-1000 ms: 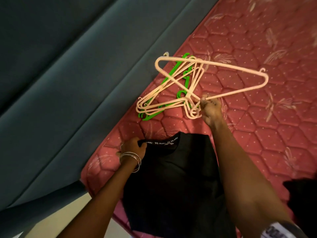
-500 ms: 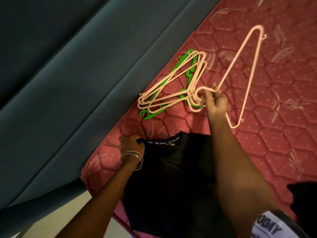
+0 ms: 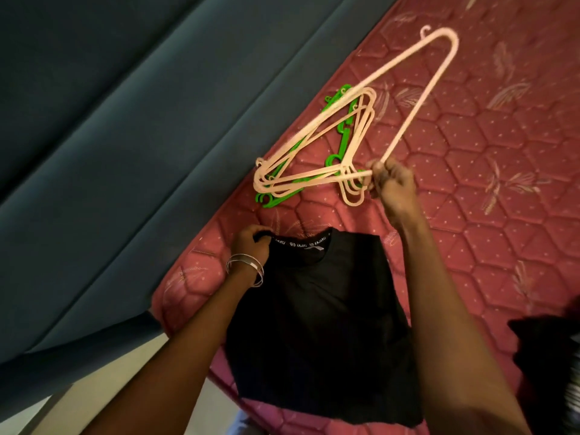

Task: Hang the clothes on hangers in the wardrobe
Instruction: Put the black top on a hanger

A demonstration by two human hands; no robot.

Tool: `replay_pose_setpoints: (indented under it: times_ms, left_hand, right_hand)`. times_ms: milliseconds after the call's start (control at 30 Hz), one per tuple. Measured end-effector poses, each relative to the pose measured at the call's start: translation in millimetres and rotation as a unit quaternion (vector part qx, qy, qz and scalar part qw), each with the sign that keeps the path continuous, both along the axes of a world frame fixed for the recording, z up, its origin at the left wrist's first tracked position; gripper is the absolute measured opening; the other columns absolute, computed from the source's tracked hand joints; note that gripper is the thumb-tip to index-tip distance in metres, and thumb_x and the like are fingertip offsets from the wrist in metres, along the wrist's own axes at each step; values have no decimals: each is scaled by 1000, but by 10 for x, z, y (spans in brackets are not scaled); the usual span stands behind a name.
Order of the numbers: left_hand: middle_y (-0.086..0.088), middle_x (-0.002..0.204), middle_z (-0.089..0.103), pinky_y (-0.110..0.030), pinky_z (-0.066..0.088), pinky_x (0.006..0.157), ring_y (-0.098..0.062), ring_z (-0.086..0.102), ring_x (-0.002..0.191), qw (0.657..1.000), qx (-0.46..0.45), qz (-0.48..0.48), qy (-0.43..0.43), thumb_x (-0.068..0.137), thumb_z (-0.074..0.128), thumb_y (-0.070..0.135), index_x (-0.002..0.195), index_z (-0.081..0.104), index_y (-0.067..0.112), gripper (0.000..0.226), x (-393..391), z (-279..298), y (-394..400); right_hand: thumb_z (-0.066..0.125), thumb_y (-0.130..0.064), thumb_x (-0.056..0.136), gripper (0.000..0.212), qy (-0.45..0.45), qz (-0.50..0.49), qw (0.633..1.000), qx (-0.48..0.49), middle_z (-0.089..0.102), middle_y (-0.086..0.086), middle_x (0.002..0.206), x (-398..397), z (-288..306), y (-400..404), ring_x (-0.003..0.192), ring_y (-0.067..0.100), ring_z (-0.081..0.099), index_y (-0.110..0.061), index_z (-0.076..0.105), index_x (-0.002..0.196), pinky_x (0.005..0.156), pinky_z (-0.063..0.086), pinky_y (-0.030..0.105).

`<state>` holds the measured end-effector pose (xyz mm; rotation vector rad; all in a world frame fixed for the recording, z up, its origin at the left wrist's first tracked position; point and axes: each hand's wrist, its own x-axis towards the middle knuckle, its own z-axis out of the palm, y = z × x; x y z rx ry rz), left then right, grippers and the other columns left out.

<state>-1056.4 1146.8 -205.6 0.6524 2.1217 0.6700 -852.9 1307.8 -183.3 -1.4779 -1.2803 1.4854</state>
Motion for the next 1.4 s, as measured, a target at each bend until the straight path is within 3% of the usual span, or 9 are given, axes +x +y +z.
replay_pose_setpoints:
  times_ms: [200,367,500,633,733,933,1067,1233,1400]
  left_hand:
    - [-3,90,64,2,38,63,-10,56,81,997,68,-20,-14,81,60,-10,96,69,-1,20,185,472,-166]
    - [-2,89,70,-14,47,76,-7,63,81,993,111,-40,-17,76,70,-3,91,73,10,20,460,1032,-383]
    - [4,81,67,-8,46,69,2,58,71,984,164,-70,-15,77,68,-3,87,73,13,20,772,1590,-533]
    - [4,84,65,-7,43,65,-8,58,77,980,189,-63,-8,84,65,6,92,72,12,13,978,2188,-683]
    - [-1,99,70,-26,49,88,-19,62,95,980,182,-74,41,84,66,23,101,73,19,19,988,2565,-799]
    - [-2,98,72,-33,51,87,-24,64,98,960,179,-156,150,86,61,39,103,72,32,22,1108,3203,-1146]
    - [-3,95,72,-34,52,89,-22,64,94,967,189,-140,99,83,64,36,98,74,28,20,1192,3508,-1292]
    - [-8,67,60,-30,53,65,-21,60,64,964,255,-3,-74,83,66,12,64,64,13,20,1148,3934,-1433]
    - [-6,71,61,-33,48,64,-17,56,70,961,273,-13,37,74,69,9,68,72,11,8,898,4174,-1480]
  right_hand:
    - [40,-21,94,16,-147,91,972,161,57,-17,65,872,413,-535,59,-5,48,-29,55,94,61,39,14]
    - [39,-29,96,19,-209,124,943,229,53,-6,69,1316,939,-833,64,11,51,-40,54,93,66,43,36]
    - [39,-27,97,21,-191,147,932,271,52,-8,69,1358,1413,-1142,65,9,50,-14,54,91,67,42,36]
    - [42,-22,97,15,-167,125,926,314,55,-12,72,1571,1984,-1455,68,3,51,-26,56,92,70,41,28]
    - [44,-16,97,28,-125,90,930,335,58,-18,76,1771,2429,-1650,72,3,54,-40,57,90,73,43,23]
    - [41,1,97,29,-55,105,912,393,56,-15,78,1817,3146,-1991,72,7,52,-24,52,89,71,43,20]
    - [46,-9,95,21,-129,155,885,421,55,-11,77,1497,3177,-2137,69,8,58,-26,55,88,72,44,21]
    - [44,1,80,27,-357,264,781,440,45,-16,69,1374,3243,-2226,85,23,55,-15,61,93,80,37,41]
    - [41,-7,90,28,-523,287,695,402,61,6,101,1560,3368,-2292,104,27,54,-22,52,111,75,37,39]
